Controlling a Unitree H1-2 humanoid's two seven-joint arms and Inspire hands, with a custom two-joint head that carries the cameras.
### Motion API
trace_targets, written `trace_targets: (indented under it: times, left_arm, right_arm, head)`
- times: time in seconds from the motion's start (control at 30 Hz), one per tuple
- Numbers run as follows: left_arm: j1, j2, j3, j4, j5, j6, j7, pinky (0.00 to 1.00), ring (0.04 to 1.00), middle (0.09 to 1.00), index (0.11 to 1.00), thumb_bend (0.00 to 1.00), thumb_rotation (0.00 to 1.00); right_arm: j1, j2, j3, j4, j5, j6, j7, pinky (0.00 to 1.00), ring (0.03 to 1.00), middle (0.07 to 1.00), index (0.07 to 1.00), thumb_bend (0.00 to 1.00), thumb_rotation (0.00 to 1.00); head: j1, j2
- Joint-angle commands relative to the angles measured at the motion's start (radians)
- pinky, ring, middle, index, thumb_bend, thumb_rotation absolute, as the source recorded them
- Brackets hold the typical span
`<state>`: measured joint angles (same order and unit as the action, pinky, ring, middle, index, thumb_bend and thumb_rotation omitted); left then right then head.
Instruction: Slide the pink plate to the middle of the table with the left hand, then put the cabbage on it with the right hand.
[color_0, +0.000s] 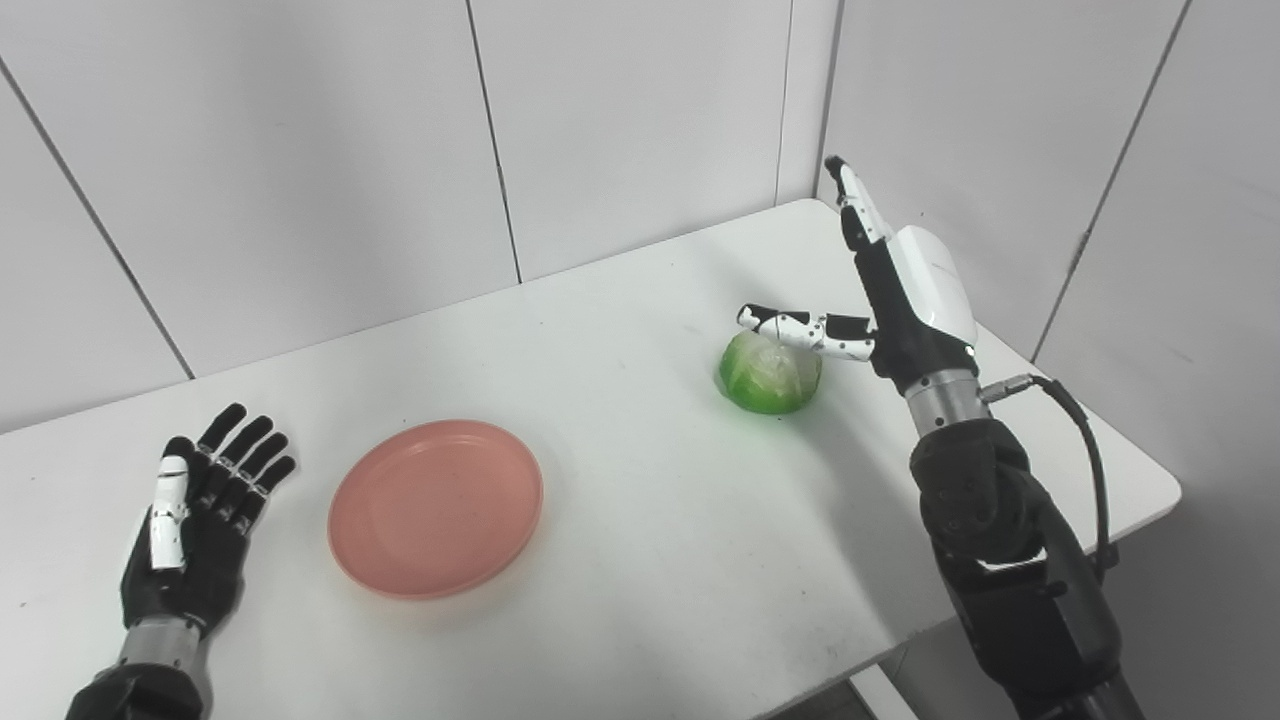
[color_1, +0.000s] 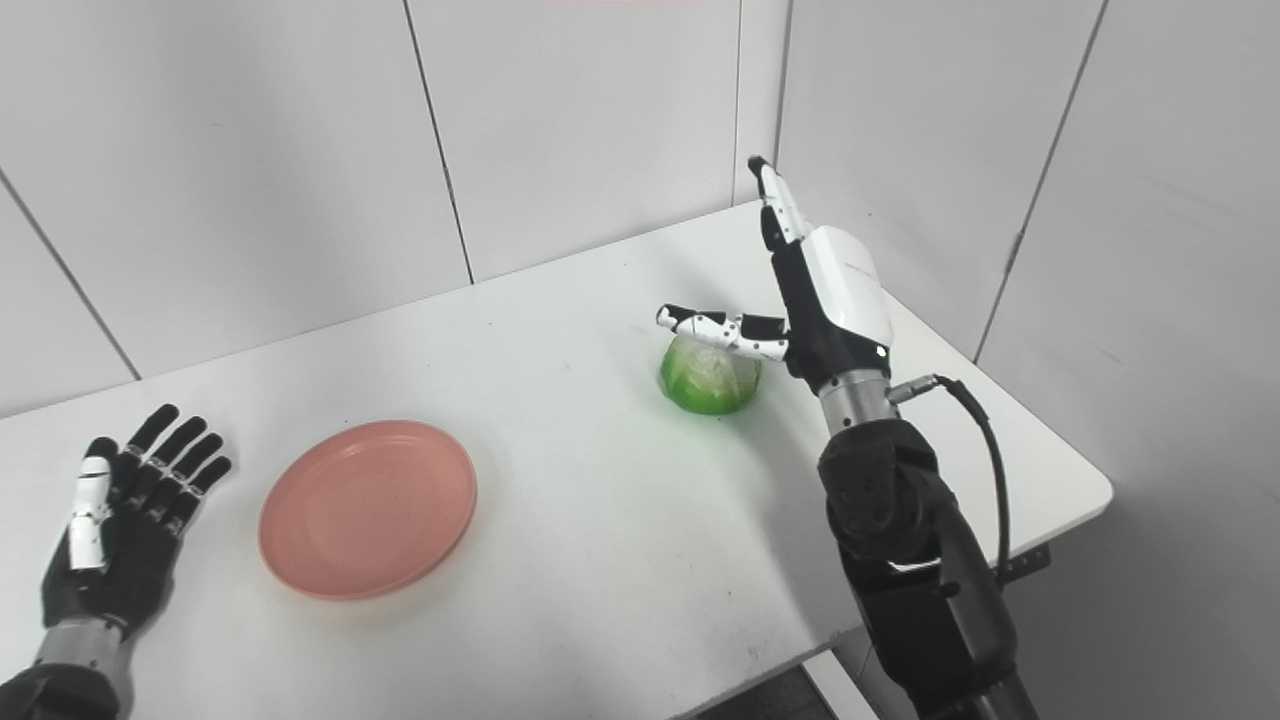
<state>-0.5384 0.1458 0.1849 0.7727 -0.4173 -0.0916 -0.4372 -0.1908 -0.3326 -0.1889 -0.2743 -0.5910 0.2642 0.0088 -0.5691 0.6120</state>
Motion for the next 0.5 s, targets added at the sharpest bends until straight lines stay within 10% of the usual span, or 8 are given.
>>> trace_targets:
  times: [0.0,0.47]
  left_arm:
    - [0.091,0.027,0.012,0.092,0.004,0.0,-0.018,0.8,0.805,0.806,0.797,0.55,0.8]
    - [0.106,0.019,0.028,0.047,-0.001,0.031,-0.015,0.75,0.777,0.782,0.77,0.56,0.75]
  right_arm:
    - [-0.026,-0.04,-0.019,0.016,0.024,-0.004,-0.01,0.77,0.906,1.0,1.0,1.0,0.59]
    - [-0.069,-0.149,0.049,0.205,0.062,-0.023,0.016,0.81,0.938,1.0,1.0,1.0,0.61]
  head:
    - [0.001,0.002]
    - [0.016,0.011]
